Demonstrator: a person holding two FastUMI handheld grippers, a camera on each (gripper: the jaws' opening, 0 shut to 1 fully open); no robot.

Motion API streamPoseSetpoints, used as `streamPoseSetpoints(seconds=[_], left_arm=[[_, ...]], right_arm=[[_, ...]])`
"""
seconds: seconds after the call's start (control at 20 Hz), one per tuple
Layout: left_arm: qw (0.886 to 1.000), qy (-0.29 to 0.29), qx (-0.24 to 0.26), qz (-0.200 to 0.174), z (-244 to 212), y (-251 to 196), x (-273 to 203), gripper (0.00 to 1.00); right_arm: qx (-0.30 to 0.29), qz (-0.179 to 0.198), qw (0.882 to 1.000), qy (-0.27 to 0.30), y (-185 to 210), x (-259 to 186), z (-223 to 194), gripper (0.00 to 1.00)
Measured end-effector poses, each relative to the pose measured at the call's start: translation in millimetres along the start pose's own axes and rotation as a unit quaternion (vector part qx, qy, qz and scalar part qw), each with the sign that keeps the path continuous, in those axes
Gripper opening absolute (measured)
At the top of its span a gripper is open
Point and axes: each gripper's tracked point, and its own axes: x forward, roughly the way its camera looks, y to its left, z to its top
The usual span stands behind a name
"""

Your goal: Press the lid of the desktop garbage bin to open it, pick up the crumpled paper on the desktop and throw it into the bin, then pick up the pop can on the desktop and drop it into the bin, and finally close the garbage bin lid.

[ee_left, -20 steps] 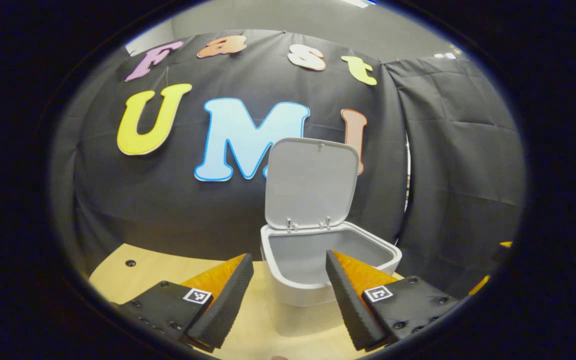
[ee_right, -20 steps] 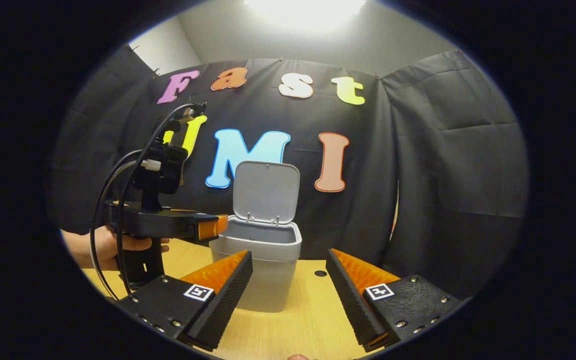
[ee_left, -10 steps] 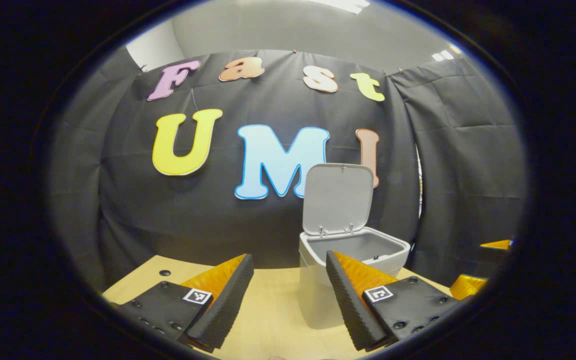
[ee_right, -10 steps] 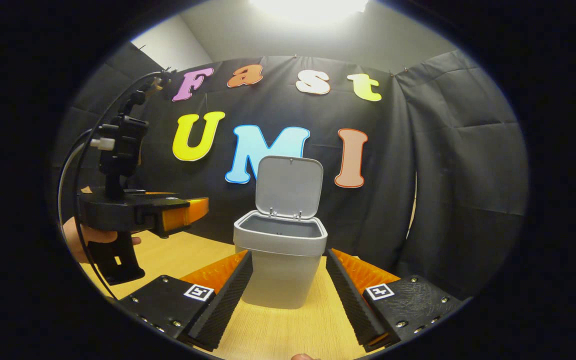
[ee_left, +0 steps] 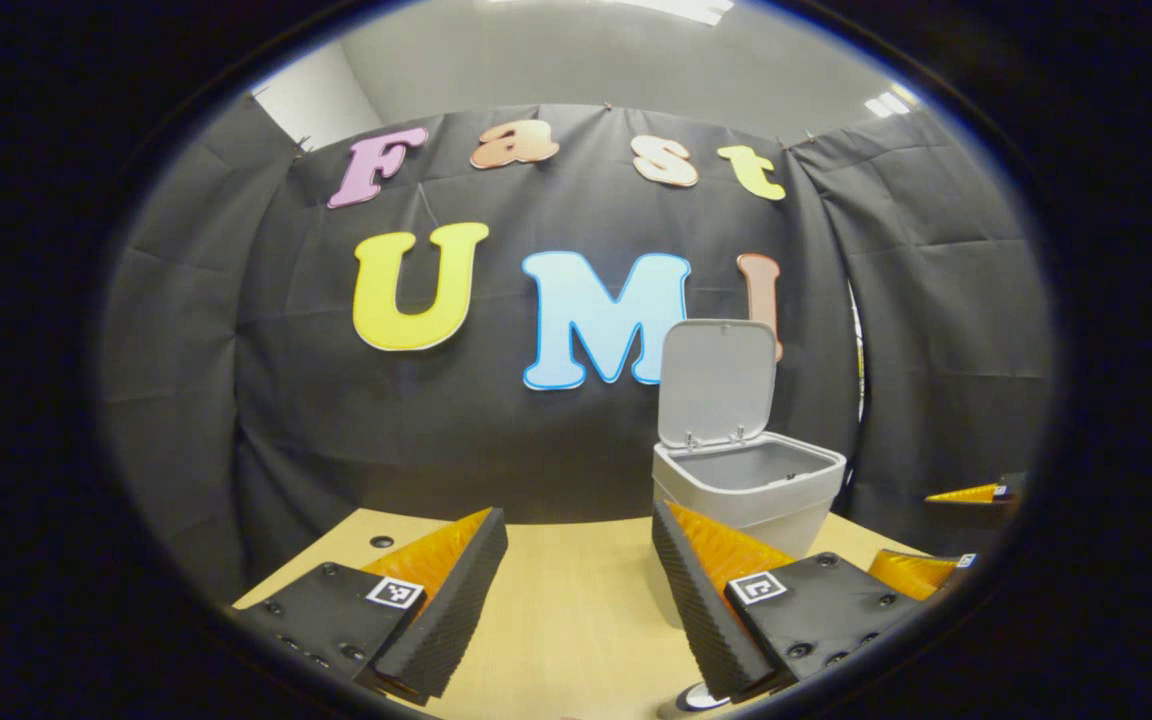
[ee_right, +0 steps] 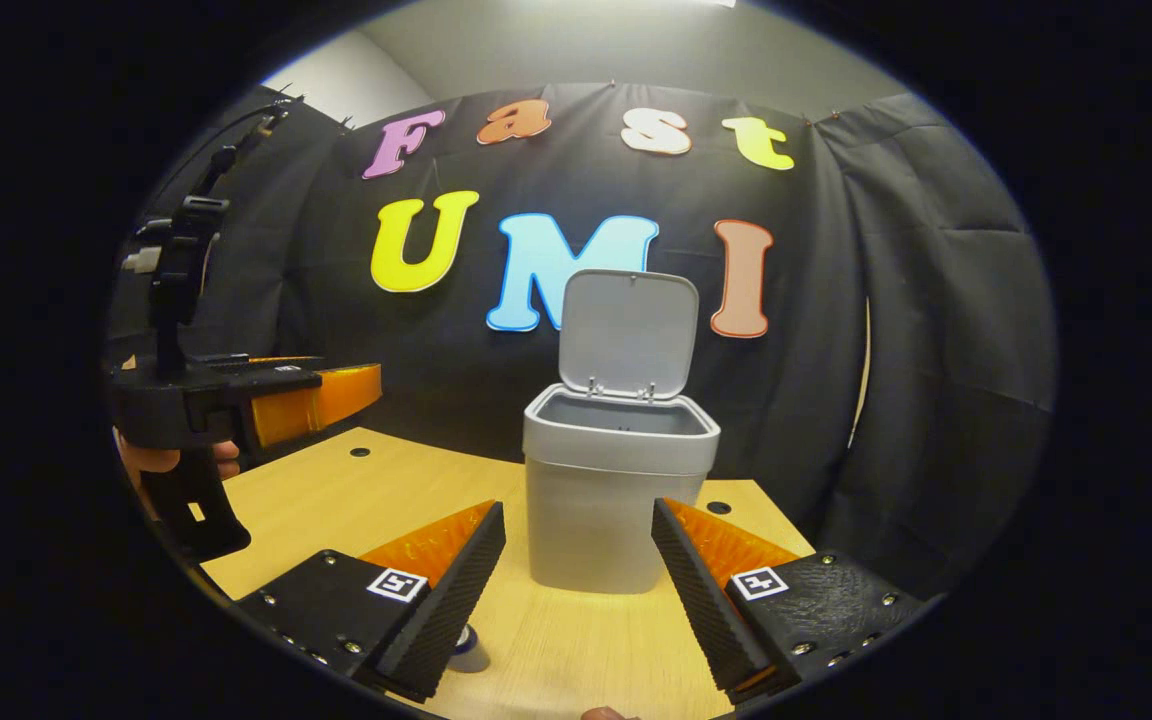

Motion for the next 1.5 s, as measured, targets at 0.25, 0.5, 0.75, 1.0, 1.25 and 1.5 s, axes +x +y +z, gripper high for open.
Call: streamPoseSetpoints(seconds=[0.25, 0.5, 0.75, 1.0, 1.25, 1.5], left_arm=[[1.0, -0.004, -0.001, 0.011, 0.1, 18.4, -16.9, 0.95], [1.0, 0.0, 0.002, 0.014, -5.2, 25.1, -25.2, 0.95], [1.0, 0.007, -0.005, 0.02, -17.1, 28.3, -33.4, 0.95], [0.999, 0.017, -0.006, 0.027, -27.4, 29.4, -37.7, 0.95], [0.999, 0.03, -0.004, 0.034, -35.7, 29.6, -44.7, 0.95], [0.999, 0.032, 0.005, 0.038, -36.2, 30.5, -50.9, 0.95]], right_arm=[[0.004, 0.046, 0.998, 0.044, 35.2, 10.6, -24.9, 0.95], [0.002, 0.089, 0.991, 0.104, 65.1, 15.0, -54.8, 0.95], [0.005, 0.124, 0.979, 0.159, 87.2, 14.5, -83.5, 0.95], [0.009, 0.141, 0.968, 0.207, 100.4, 13.5, -111.3, 0.95], [0.034, 0.144, 0.956, 0.255, 102.7, 13.0, -138.3, 0.95], [0.055, 0.146, 0.94, 0.304, 107.3, 8.4, -157.5, 0.95]])
